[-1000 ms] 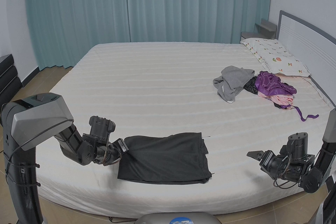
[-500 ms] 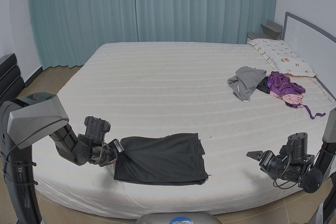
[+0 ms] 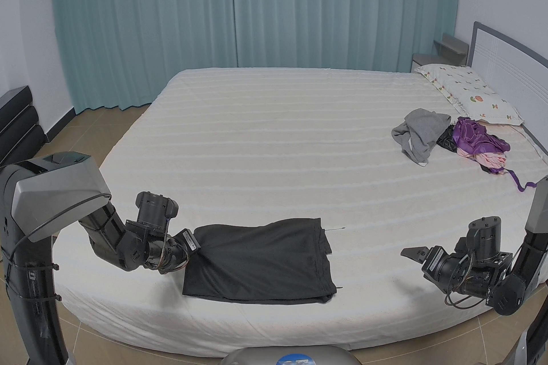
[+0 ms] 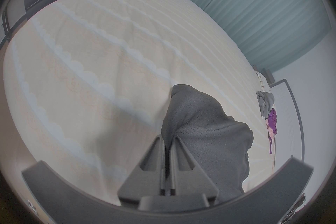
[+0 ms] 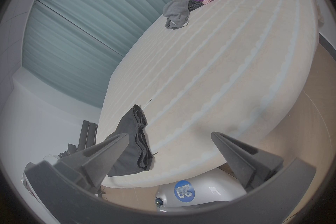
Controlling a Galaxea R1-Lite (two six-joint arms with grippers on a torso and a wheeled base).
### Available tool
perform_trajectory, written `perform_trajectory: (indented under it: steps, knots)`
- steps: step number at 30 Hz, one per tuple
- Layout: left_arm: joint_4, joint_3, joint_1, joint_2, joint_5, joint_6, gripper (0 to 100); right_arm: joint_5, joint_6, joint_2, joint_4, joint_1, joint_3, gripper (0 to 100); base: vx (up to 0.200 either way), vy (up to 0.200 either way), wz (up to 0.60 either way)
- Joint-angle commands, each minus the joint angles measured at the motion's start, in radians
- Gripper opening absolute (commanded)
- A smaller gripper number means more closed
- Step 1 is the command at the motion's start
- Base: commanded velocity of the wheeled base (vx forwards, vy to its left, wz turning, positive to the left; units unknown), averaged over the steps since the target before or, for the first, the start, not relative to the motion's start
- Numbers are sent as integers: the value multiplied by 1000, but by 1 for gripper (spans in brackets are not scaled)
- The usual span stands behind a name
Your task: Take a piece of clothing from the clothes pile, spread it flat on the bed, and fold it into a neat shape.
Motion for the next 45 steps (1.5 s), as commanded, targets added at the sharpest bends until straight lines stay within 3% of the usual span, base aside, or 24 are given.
perform_trajectory:
  steps: [1, 10, 11, 32, 38, 41, 45]
  knots:
    - [-1, 3, 0, 3, 0, -1, 0, 0, 1, 1, -1, 2, 0, 100, 0, 0, 0]
    - [-1, 17, 0, -9, 0, -38, 0, 0, 1, 2, -1, 0, 4, 100, 0, 0, 0]
    - [-1, 17, 0, -9, 0, -38, 100, 0, 1, 2, -1, 0, 4, 100, 0, 0, 0]
    - [1, 32, 35, -78, -31, -120, 100, 0, 0, -22, -5, 0, 7, 100, 0, 0, 0]
    - [-14, 141, 69, -207, -31, -127, 100, 31, 7, -82, -15, -6, 33, 100, 0, 0, 0]
    - [-91, 238, 69, -271, -24, -140, 100, 23, 3, -108, -27, 5, 41, 100, 0, 0, 0]
    - [-301, 445, 70, -382, -6, -140, 100, -81, -36, -268, -44, 65, 87, 100, 0, 0, 0]
